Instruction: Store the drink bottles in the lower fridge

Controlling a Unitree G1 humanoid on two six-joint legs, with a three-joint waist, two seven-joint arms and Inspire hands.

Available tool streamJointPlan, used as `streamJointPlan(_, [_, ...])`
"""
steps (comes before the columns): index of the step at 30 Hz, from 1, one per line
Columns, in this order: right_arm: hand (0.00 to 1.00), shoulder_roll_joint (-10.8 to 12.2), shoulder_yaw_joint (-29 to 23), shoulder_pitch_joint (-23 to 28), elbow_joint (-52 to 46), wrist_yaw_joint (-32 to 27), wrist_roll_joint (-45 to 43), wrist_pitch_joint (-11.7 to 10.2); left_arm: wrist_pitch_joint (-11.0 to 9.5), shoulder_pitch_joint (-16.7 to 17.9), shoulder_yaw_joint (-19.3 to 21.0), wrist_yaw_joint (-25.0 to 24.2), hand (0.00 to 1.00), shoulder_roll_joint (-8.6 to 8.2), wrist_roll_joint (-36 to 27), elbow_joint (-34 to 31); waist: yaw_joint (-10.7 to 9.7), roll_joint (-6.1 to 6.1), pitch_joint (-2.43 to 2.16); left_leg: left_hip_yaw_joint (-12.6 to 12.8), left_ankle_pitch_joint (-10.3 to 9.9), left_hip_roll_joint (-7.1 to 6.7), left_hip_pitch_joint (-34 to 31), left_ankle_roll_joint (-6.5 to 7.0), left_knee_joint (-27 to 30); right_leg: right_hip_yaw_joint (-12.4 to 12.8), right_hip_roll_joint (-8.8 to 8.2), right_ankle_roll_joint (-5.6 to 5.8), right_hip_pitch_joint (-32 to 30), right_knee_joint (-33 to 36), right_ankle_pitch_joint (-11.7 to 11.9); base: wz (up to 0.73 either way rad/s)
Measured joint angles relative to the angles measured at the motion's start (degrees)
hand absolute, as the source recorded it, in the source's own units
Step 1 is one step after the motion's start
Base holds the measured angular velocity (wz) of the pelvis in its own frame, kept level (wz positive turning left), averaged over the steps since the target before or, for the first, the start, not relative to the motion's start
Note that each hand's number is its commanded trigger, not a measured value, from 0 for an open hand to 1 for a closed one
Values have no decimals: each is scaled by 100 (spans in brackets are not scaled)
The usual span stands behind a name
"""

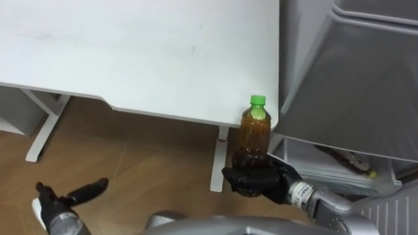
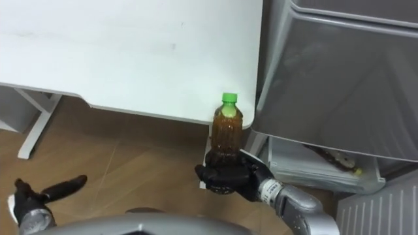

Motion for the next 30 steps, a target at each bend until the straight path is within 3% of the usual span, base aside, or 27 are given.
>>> streamJointPlan(2, [100, -25, 40, -13, -5, -54, 0, 120, 219, 90, 5, -183, 0, -1, -67, 267, -38, 1, -4, 4, 0, -5, -49, 0, 4, 7, 0, 0, -32, 2, 0, 0])
streamJointPlan(4, [100, -37, 50, -12, -5, -88, 0, 230, 305, 109, 16, -280, 0, -3, -66, 554, -40, 3, -3, 18, 0, -10, -69, 0, 3, 33, 1, -1, -61, 2, 1, -2])
streamJointPlan(10, [100, -173, 49, -65, -4, -99, 136, 301, 588, 93, 21, -555, 0, -31, -188, 1696, -69, 63, 7, 26, -2, 1, -70, 3, 19, 42, -5, 1, -65, 4, 2, -1])
streamJointPlan(16, [100, -209, 23, -160, 1, -123, 154, 384, 925, 82, 7, -1288, 0, -72, -92, 1991, -119, 203, 13, 72, -1, 5, -73, 4, 24, 75, -4, 2, -106, 83, 1, -2])
streamJointPlan(18, [100, -208, 25, -192, 12, -123, 145, 382, 983, 73, -104, -1489, 0, -114, 373, 2001, -213, 204, 5, 75, 0, 4, -123, 5, 41, 67, -9, 2, -167, 87, 1, 0])
streamJointPlan(20, [100, -206, 32, -215, 50, -130, 143, 382, 1033, -61, -276, -1711, 0, -134, 1142, 2005, -362, 163, -3, 45, 3, -1, -215, 7, 102, 50, -11, 2, -187, 88, 1, 10])
streamJointPlan(23, [100, -199, 42, -229, 57, -158, 147, 382, 1083, -314, -671, -1873, 0, -136, 1780, 1971, -563, 129, 0, 66, 3, -4, -261, 6, 141, 39, -10, 3, -196, 86, 0, 8])
streamJointPlan(28, [100, -193, 40, -228, 78, -466, 148, 382, 1048, -670, -1010, -1965, 0, -124, 2144, 1827, -743, -47, 3, 130, 6, 0, -265, 4, 137, 91, -10, 3, -219, 80, 0, -4])
streamJointPlan(30, [100, -196, 86, -217, 80, -545, 131, 376, 1037, -683, -1145, -1962, 0, -34, 2209, 1757, -831, -72, -7, 154, 5, 2, -265, 4, 134, 134, -5, 3, -239, 83, 0, -11])
